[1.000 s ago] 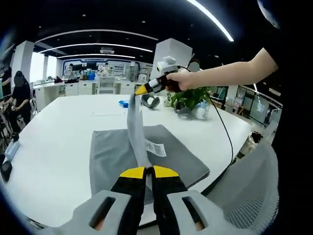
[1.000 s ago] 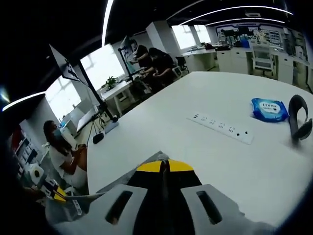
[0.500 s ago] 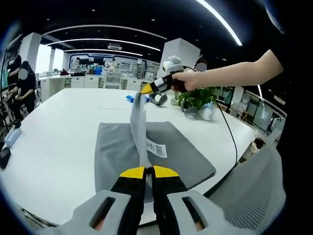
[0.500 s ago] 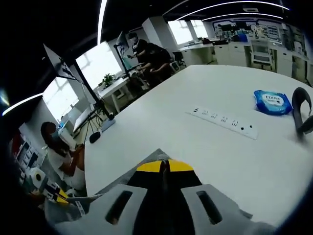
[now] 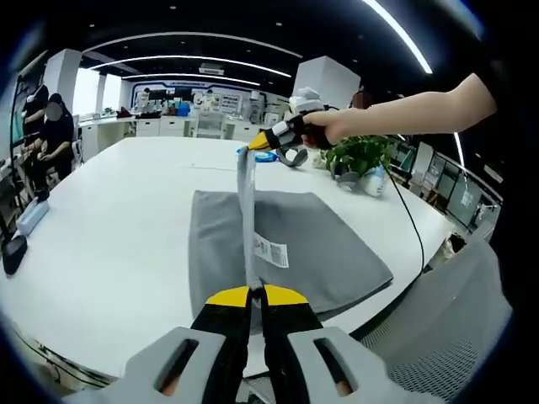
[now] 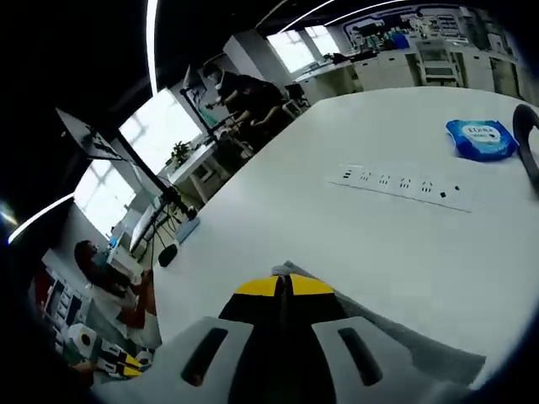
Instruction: Fold the towel on the table until its edges align and the towel forms a compact rectangular stack.
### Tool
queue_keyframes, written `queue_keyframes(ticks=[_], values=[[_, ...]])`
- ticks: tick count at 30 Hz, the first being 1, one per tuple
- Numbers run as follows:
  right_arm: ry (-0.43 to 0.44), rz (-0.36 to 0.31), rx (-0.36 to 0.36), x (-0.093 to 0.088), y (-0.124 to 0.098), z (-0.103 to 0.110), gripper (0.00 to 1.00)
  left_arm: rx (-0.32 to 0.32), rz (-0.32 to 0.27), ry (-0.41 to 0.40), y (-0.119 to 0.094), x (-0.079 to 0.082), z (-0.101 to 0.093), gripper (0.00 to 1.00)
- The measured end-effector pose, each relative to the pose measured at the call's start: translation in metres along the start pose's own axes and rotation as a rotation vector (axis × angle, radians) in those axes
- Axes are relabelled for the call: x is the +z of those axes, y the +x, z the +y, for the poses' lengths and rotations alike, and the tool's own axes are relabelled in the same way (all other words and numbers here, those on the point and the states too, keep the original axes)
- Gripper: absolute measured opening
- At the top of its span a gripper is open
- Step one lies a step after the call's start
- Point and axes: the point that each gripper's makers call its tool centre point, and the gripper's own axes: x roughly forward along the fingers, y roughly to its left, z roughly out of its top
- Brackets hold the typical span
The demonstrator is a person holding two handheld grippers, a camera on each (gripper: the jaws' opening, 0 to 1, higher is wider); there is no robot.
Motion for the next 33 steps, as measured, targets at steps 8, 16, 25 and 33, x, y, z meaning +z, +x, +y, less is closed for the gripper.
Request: queue_keyframes(ticks=[8, 16, 25, 33], values=[[0.04, 0.015, -0.003, -0.01, 0.019, 0.002, 0.0, 0.02, 0.056, 0.022, 0.005, -0.019, 0.009, 0.04], [0.099, 0.015, 0.007, -0.014, 0.041, 0.002, 0.01, 0.061, 0.072, -0.001, 0.006, -0.032, 0.024, 0.04], [0.129, 0.037, 0.015, -0.023, 0.056, -0.005, 0.01, 0.103, 0.083, -0.025, 0.01, -0.043, 0.033, 0.05], [0.114, 0.053, 0.059, -0.029, 0.055, 0.0, 0.05, 0.171, 0.124, 0.046, 0.01, -0.057, 0.047, 0.09]])
